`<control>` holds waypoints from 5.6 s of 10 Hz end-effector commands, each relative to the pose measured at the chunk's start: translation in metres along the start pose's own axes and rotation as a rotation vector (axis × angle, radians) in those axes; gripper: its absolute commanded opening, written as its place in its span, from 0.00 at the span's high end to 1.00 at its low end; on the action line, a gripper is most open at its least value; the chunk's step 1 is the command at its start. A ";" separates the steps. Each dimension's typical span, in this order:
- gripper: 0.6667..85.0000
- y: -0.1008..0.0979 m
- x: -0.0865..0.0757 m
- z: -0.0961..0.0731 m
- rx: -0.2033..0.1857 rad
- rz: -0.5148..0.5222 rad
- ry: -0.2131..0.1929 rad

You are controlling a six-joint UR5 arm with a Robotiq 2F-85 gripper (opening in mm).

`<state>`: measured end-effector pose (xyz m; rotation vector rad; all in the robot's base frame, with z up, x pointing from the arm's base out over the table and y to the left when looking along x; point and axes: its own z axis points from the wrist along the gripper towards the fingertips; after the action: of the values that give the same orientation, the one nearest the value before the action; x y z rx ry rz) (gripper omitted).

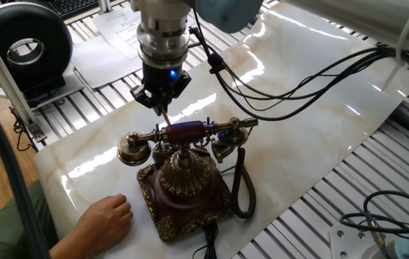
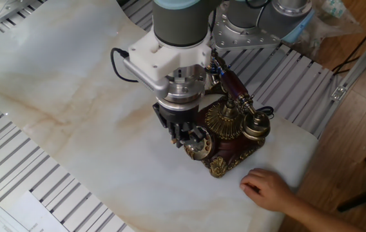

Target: Dial a number on an old rotary phone

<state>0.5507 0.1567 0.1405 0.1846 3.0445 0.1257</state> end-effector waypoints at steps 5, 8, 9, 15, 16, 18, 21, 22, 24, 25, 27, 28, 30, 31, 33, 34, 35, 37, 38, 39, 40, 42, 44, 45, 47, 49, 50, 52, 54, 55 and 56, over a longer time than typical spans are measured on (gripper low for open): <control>0.99 0.015 0.015 -0.009 -0.017 0.017 -0.003; 0.99 0.017 0.007 0.000 -0.018 0.017 -0.017; 0.99 0.016 0.007 0.000 -0.017 0.017 -0.017; 0.99 0.015 0.004 0.006 -0.012 0.020 -0.027; 0.99 0.014 0.004 0.008 -0.011 0.019 -0.030; 0.99 0.011 0.005 0.011 -0.008 0.019 -0.035; 0.99 0.013 0.007 0.012 -0.008 0.024 -0.035; 0.99 0.015 0.008 0.014 -0.010 0.028 -0.038; 0.99 0.015 0.010 0.017 -0.009 0.031 -0.041; 0.99 0.014 0.012 0.018 -0.009 0.028 -0.043; 0.99 0.015 0.014 0.016 -0.015 0.030 -0.041; 0.99 0.020 0.015 0.015 -0.037 0.044 -0.038; 0.99 0.032 0.014 0.011 -0.087 0.080 -0.027; 0.99 0.038 0.012 0.008 -0.111 0.094 -0.022; 0.99 0.042 0.005 0.008 -0.135 0.096 -0.040; 0.99 0.043 0.003 0.010 -0.137 0.092 -0.054; 0.99 0.045 0.002 0.011 -0.132 0.090 -0.064; 0.99 0.044 0.000 0.015 -0.110 0.075 -0.085; 0.99 0.043 0.000 0.017 -0.100 0.069 -0.089; 0.99 0.041 0.002 0.017 -0.092 0.066 -0.076; 0.99 0.038 0.002 0.016 -0.088 0.064 -0.069; 0.99 0.034 0.002 0.006 -0.080 0.060 -0.048; 0.99 0.035 0.004 0.005 -0.078 0.064 -0.045; 0.99 0.034 0.006 0.010 -0.069 0.063 -0.055; 0.99 0.027 0.007 0.014 -0.062 0.051 -0.056; 0.99 0.027 0.009 0.012 -0.059 0.055 -0.050; 0.99 0.028 0.011 0.011 -0.058 0.061 -0.045; 0.99 0.027 0.012 0.011 -0.047 0.062 -0.041; 0.99 0.025 0.015 0.008 -0.044 0.063 -0.030; 0.99 0.025 0.014 0.008 -0.047 0.062 -0.033; 0.99 0.026 0.015 0.010 -0.054 0.069 -0.035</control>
<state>0.5410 0.1830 0.1307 0.2677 2.9969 0.1846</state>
